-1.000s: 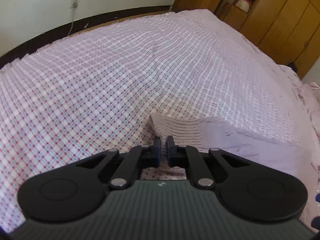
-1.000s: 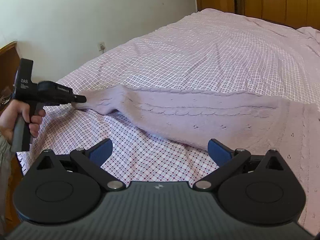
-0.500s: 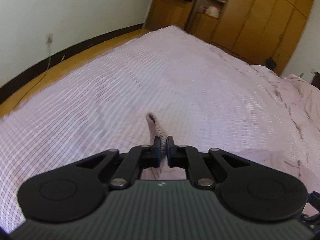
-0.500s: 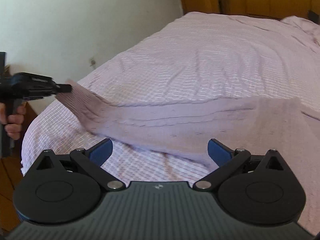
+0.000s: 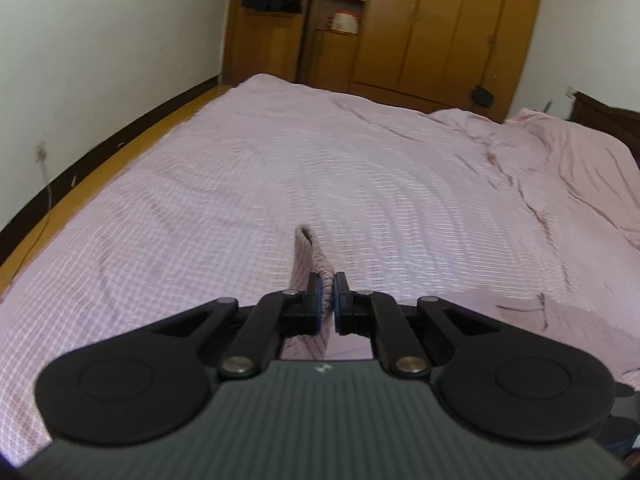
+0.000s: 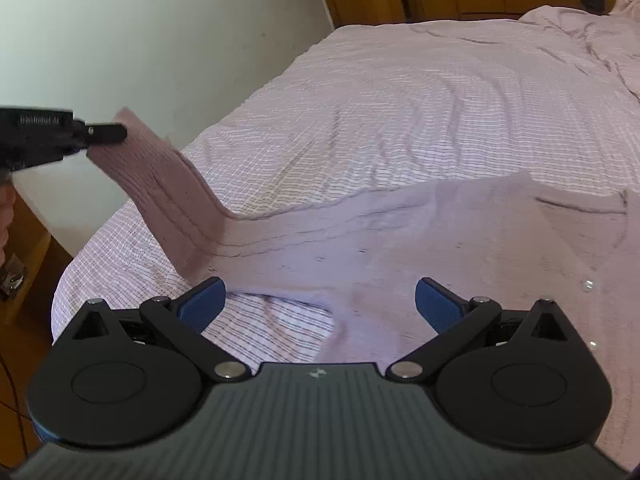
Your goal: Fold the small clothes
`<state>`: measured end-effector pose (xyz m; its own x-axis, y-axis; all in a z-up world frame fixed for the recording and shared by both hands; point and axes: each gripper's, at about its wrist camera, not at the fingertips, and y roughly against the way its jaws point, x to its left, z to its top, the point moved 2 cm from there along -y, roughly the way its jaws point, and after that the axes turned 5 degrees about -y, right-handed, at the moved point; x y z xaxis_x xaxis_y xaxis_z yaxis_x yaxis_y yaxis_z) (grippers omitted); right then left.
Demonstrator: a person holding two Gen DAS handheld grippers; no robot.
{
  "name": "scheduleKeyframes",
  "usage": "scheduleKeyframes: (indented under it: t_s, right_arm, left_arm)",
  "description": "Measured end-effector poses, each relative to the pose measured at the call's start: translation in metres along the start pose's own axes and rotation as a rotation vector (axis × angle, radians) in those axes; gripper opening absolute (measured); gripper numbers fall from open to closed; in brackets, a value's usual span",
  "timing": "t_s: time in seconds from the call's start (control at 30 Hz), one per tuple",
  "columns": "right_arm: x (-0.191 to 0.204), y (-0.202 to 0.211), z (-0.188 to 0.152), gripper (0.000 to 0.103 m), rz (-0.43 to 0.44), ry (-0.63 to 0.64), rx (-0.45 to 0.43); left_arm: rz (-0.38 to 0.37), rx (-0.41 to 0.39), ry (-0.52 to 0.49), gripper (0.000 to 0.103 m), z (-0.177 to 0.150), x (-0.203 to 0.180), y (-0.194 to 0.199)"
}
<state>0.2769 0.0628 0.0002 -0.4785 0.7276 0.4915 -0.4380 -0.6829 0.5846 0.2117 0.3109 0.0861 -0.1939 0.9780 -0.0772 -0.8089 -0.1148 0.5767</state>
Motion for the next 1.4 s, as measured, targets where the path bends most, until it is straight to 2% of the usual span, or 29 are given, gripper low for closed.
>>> scheduleKeyframes:
  t_s: [0.2,0.33,0.43,0.57,0.73,0.93,1.03,1.07,1.1,1.23,1.33,1.4]
  right_arm:
    - [-0.036,0.03,0.003,0.103,0.061,-0.061,-0.04]
    - [-0.064,0.048,0.012,0.103,0.07,-0.088,-0.05]
    - [-0.083,0.065,0.015,0.103,0.092,-0.106,-0.06]
    - [-0.111,0.086,0.014,0.103,0.105,-0.126,-0.084]
    - [-0.149,0.099,-0.003,0.103,0.079,-0.193,-0.068]
    - [-0.168,0.102,-0.021,0.103,0.042,-0.209,-0.043]
    - [-0.175,0.101,-0.027,0.103,0.018,-0.197,-0.039]
    - [-0.177,0.1,-0.029,0.103,0.012,-0.199,-0.037]
    - [-0.18,0.098,-0.03,0.103,0.006,-0.201,-0.032]
    - [-0.192,0.085,-0.035,0.103,-0.012,-0.203,-0.004]
    - [-0.204,0.077,-0.04,0.103,-0.031,-0.206,0.005]
    - [-0.212,0.072,-0.044,0.103,-0.037,-0.224,0.015]
  left_arm:
    - [-0.023,0.001,-0.084,0.008,0.014,-0.07,-0.003]
    - [-0.023,0.014,-0.145,0.007,0.022,-0.118,-0.003]
    - [-0.022,0.007,-0.182,0.002,0.027,-0.152,-0.001]
    - [-0.02,-0.008,-0.244,0.002,0.031,-0.198,-0.004]
    - [-0.054,0.072,-0.304,0.002,0.01,-0.233,-0.025]
    - [-0.013,0.212,-0.325,0.005,-0.039,-0.235,-0.075]
    - [-0.012,0.307,-0.319,0.016,-0.069,-0.236,-0.107]
    - [-0.01,0.338,-0.318,0.027,-0.078,-0.237,-0.117]
    - [-0.01,0.364,-0.321,0.032,-0.088,-0.239,-0.127]
    - [0.007,0.444,-0.324,0.032,-0.118,-0.246,-0.163]
    - [0.005,0.488,-0.329,0.042,-0.132,-0.249,-0.183]
    - [0.03,0.492,-0.36,0.05,-0.139,-0.251,-0.191]
